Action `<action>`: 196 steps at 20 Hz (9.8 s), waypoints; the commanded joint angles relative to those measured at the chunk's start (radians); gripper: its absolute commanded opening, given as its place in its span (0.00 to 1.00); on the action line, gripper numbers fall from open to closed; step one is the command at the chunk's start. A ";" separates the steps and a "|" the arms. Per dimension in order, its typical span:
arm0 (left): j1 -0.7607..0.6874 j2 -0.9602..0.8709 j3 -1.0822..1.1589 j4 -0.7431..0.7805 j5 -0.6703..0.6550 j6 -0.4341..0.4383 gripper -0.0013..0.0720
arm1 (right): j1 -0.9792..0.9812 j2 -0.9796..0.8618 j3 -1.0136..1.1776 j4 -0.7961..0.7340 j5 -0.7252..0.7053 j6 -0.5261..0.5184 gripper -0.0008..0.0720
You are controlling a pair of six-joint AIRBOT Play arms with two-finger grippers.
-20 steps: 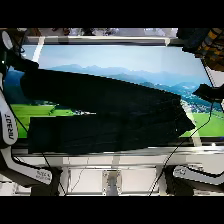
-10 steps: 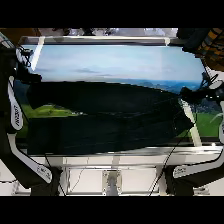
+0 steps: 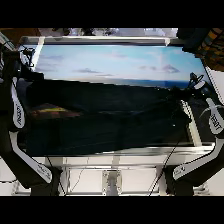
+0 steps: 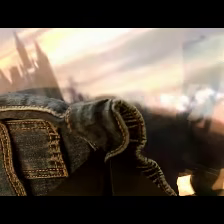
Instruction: Fold the clothes and pants, and hang the long-sleeved shirts on hangers.
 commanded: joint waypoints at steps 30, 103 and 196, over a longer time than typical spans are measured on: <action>0.187 0.233 -0.072 -0.317 -0.037 -0.031 0.33 | -0.095 0.008 0.594 -0.244 0.529 -0.156 0.05; 0.511 0.482 -1.062 -0.407 0.113 0.198 0.38 | -0.171 0.780 -0.345 -0.207 0.525 -0.168 0.05; 0.599 0.721 -0.822 -0.569 -0.306 0.146 0.58 | -0.325 0.700 -0.441 -0.414 0.259 -0.028 0.05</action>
